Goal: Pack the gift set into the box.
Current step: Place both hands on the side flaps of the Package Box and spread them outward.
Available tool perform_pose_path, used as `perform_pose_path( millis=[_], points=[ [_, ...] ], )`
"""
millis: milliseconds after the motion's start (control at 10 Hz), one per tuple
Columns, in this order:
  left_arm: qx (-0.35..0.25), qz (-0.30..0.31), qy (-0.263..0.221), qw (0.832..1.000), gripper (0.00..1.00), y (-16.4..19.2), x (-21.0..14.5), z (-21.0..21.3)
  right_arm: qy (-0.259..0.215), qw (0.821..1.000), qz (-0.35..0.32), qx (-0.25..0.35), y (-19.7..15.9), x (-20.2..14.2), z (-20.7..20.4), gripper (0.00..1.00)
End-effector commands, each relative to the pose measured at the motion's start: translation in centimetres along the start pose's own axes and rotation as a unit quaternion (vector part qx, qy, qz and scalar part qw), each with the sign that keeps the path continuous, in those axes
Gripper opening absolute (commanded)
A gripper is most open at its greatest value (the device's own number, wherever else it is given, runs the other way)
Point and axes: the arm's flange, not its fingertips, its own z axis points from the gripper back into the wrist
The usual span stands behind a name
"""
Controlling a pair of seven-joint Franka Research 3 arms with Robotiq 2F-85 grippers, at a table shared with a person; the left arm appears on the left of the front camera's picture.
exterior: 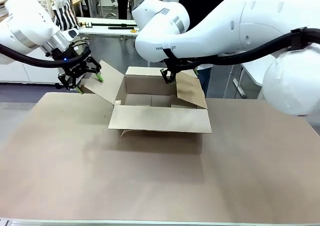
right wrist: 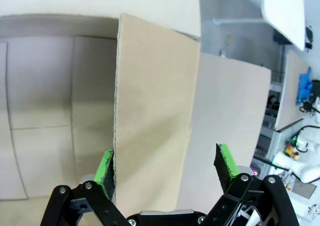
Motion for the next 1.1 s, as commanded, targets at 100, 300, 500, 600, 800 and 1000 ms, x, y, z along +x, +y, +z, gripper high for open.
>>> perform_pose_path(
  millis=[100,300,500,600,800,1000],
  points=[
    [0.007,-0.003,-0.001,1.0,1.0,0.1,0.0,0.1,-0.003,1.0,0.001,-0.027,-1.3,0.7,1.8,1.0],
    [0.007,-0.003,-0.001,1.0,1.0,0.1,0.0,0.1,-0.001,0.999,-0.012,-0.033,-3.0,-0.1,2.8,1.0],
    [0.007,-0.003,-0.001,1.0,1.0,0.1,0.0,0.1,0.006,0.999,-0.029,-0.026,-5.3,-0.9,3.5,1.0],
    [0.007,-0.003,-0.001,1.0,1.0,0.1,0.0,0.1,0.011,0.999,-0.041,-0.02,-6.4,-1.3,3.5,1.0],
    [0.007,-0.003,-0.001,1.0,1.0,0.1,0.0,0.1,0.017,0.997,-0.071,0.007,-9.5,-2.5,3.1,1.0],
    [0.007,-0.003,-0.001,1.0,1.0,0.1,0.0,0.1,0.036,0.994,-0.098,0.038,-11.7,-3.6,1.1,1.0]
  ],
)
